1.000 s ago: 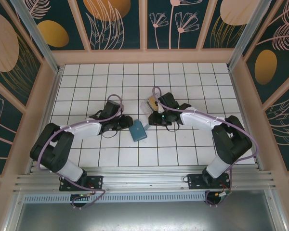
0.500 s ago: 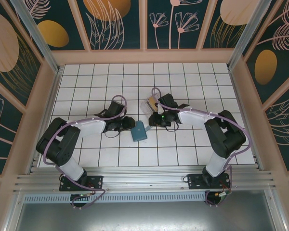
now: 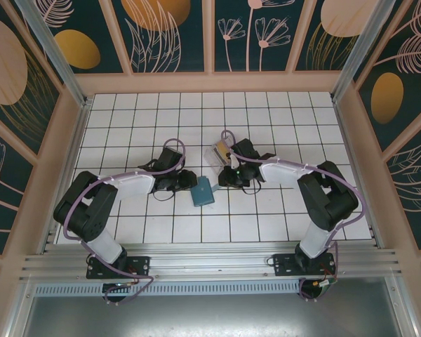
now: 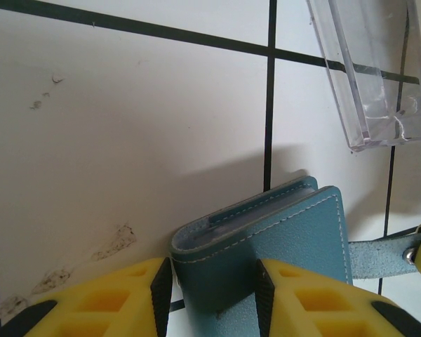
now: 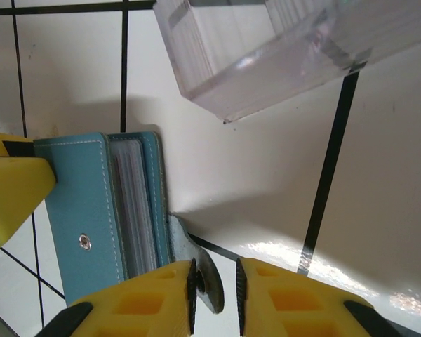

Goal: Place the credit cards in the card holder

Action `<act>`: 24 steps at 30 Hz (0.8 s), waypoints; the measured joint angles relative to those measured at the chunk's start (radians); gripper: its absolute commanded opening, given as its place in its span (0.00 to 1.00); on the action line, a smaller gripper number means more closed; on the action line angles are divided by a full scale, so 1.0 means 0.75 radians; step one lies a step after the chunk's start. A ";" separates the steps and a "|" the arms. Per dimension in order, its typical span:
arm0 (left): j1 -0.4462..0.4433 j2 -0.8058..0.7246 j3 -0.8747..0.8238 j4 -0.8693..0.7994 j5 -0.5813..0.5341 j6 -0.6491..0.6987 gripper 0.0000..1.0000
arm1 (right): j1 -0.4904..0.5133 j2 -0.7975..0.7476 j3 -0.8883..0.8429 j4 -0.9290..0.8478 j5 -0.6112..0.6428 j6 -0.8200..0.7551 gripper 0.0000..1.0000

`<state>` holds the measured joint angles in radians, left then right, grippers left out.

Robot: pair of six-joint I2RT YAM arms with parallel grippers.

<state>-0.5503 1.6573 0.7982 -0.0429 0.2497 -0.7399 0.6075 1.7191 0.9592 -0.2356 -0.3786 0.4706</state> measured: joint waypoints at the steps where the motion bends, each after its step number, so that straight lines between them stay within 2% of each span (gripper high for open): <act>1: 0.000 0.000 0.000 0.000 0.001 0.000 0.39 | 0.000 -0.003 -0.007 0.000 -0.005 0.003 0.19; 7: 0.000 0.000 0.001 -0.003 0.001 -0.001 0.39 | 0.000 -0.011 -0.012 -0.006 -0.016 0.013 0.04; 10: 0.000 0.000 0.001 -0.004 0.000 0.000 0.39 | 0.000 -0.021 -0.012 -0.006 -0.022 0.012 0.00; 16: -0.002 0.000 0.001 -0.004 0.000 -0.001 0.39 | 0.034 -0.038 0.037 -0.034 -0.033 0.007 0.00; 24: -0.002 0.001 0.001 -0.003 -0.001 -0.003 0.39 | 0.176 0.028 0.232 -0.139 -0.010 -0.057 0.00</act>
<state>-0.5518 1.6581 0.7990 -0.0452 0.2493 -0.7418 0.7399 1.7405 1.1336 -0.3401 -0.3862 0.4274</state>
